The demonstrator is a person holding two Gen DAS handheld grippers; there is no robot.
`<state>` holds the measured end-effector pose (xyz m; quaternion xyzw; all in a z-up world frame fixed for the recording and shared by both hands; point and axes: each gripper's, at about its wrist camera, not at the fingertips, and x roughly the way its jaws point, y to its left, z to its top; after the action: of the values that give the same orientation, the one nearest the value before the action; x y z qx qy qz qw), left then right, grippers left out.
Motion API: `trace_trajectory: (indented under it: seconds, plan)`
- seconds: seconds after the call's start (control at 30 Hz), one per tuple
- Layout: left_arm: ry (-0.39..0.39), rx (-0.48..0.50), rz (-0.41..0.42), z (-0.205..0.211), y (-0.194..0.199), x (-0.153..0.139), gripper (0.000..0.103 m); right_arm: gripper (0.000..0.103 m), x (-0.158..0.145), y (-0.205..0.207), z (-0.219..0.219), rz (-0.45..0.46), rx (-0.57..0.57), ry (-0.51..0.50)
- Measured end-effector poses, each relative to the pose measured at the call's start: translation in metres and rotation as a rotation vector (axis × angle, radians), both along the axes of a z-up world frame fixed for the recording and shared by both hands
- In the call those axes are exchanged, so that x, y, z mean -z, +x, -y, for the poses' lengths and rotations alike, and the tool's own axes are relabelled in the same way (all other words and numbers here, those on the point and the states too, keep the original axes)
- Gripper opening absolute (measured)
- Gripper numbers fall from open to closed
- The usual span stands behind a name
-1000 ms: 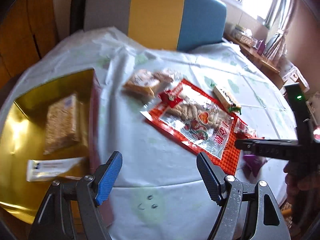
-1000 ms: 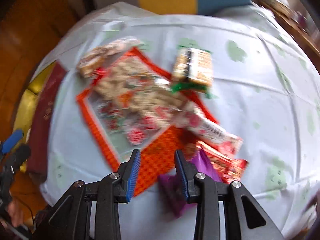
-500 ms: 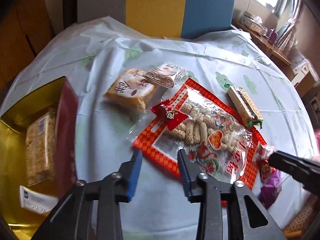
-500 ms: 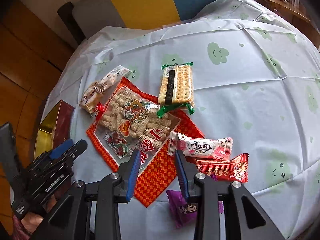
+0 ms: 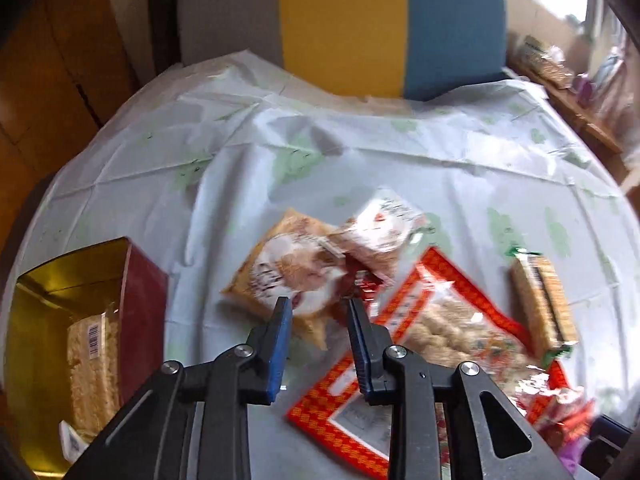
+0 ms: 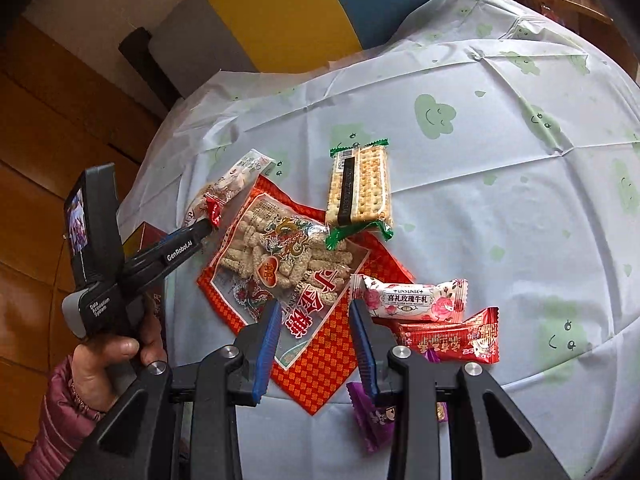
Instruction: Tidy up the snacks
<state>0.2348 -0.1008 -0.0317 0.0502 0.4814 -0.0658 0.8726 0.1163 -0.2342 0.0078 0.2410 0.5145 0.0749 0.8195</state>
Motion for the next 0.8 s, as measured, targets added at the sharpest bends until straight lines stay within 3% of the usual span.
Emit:
trace_trajectory:
  seconds: [0.03, 0.1, 0.2, 0.27, 0.37, 0.6, 0.7, 0.8]
  plan:
    - [-0.002, 0.045, 0.010, 0.006, -0.002, -0.002, 0.039, 0.035, -0.001, 0.000, 0.000, 0.001, -0.001, 0.008]
    - [0.028, 0.151, 0.031, 0.019, -0.011, -0.004, 0.058, 0.036, -0.001, -0.001, 0.001, 0.001, -0.001, 0.018]
    - [0.058, 0.221, 0.037, 0.026, -0.024, -0.001, 0.071, 0.037, 0.000, -0.001, 0.001, -0.005, -0.003, 0.038]
    - [0.047, 0.186, -0.016, 0.018, -0.029, 0.007, 0.071, 0.038, 0.001, -0.001, 0.001, -0.009, -0.002, 0.035]
    - [-0.061, 0.099, -0.091, -0.004, -0.042, 0.014, 0.071, 0.038, 0.003, -0.001, 0.001, -0.018, 0.002, 0.031]
    - [-0.227, -0.020, -0.136, -0.033, -0.091, 0.019, 0.071, 0.038, 0.006, 0.000, 0.003, -0.030, 0.011, 0.022]
    - [-0.255, -0.014, -0.154, -0.032, -0.104, 0.030, 0.071, 0.038, 0.006, -0.001, 0.000, -0.031, 0.000, 0.003]
    - [-0.278, 0.033, -0.119, -0.020, -0.112, 0.029, 0.071, 0.038, 0.007, -0.001, -0.005, -0.033, -0.020, -0.024]
